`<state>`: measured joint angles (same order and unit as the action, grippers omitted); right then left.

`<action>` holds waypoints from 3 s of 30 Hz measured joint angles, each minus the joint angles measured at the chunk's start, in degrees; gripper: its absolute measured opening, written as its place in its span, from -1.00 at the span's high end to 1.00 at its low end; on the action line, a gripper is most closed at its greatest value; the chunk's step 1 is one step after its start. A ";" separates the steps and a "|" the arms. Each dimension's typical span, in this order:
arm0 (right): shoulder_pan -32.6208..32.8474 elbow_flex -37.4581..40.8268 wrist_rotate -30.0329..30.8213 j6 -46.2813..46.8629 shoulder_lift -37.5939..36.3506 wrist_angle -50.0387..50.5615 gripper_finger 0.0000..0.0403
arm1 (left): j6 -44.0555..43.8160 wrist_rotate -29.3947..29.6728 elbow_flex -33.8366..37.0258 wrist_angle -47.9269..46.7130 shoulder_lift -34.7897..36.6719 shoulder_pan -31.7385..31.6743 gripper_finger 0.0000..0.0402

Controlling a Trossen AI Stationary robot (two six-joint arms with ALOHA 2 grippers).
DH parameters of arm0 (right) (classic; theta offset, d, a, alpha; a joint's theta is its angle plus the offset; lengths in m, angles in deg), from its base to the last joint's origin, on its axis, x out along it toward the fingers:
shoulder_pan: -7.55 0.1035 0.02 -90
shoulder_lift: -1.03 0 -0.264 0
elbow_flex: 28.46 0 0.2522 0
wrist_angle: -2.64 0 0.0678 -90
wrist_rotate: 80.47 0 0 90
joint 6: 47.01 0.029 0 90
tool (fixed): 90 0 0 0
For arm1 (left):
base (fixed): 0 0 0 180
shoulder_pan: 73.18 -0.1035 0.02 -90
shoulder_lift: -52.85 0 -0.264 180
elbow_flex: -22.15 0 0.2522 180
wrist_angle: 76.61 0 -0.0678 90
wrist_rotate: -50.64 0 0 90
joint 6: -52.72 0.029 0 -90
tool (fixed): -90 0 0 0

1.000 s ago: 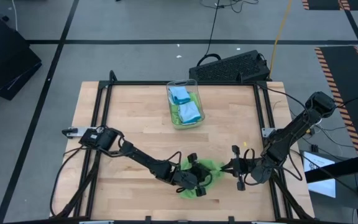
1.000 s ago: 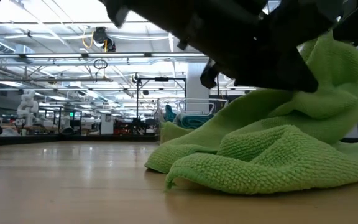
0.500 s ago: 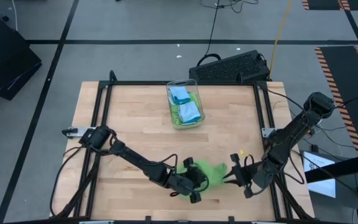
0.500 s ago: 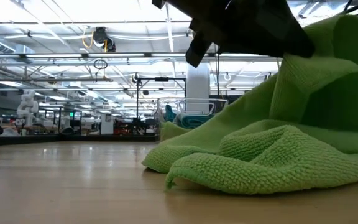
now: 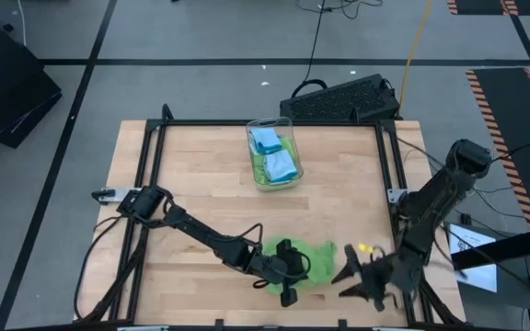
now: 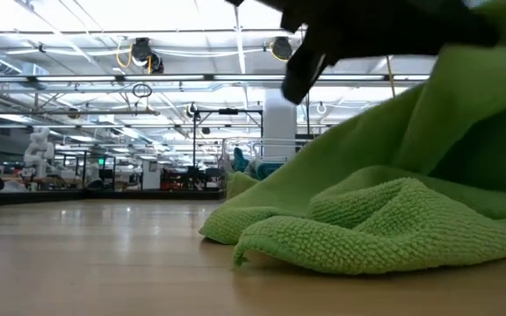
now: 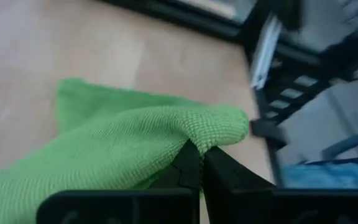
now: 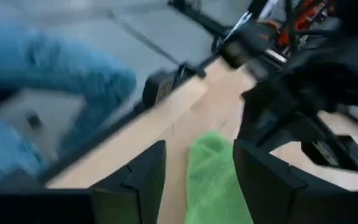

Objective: Fold microfiber towels
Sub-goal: Fold the green towel

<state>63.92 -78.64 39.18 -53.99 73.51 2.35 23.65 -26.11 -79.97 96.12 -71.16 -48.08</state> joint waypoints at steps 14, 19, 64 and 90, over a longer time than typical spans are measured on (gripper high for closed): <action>1.77 -27.49 14.07 -14.13 28.45 21.49 0.26 | -1.26 -7.42 0.00 6.96 0.09 0.92 0.97; 1.77 -28.58 14.21 -17.04 30.35 22.91 0.31 | -0.84 -7.75 0.00 7.09 0.09 0.87 0.98; 2.59 -28.50 26.07 6.25 20.48 29.02 0.99 | 13.57 10.76 -0.02 7.32 0.11 2.98 0.63; 2.47 -1.63 30.19 45.03 -14.14 41.40 0.99 | 31.36 29.23 -0.02 12.59 -0.91 5.15 -0.17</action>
<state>66.38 -80.27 69.38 -8.96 59.37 43.74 55.02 3.12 -79.99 108.72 -72.07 -42.93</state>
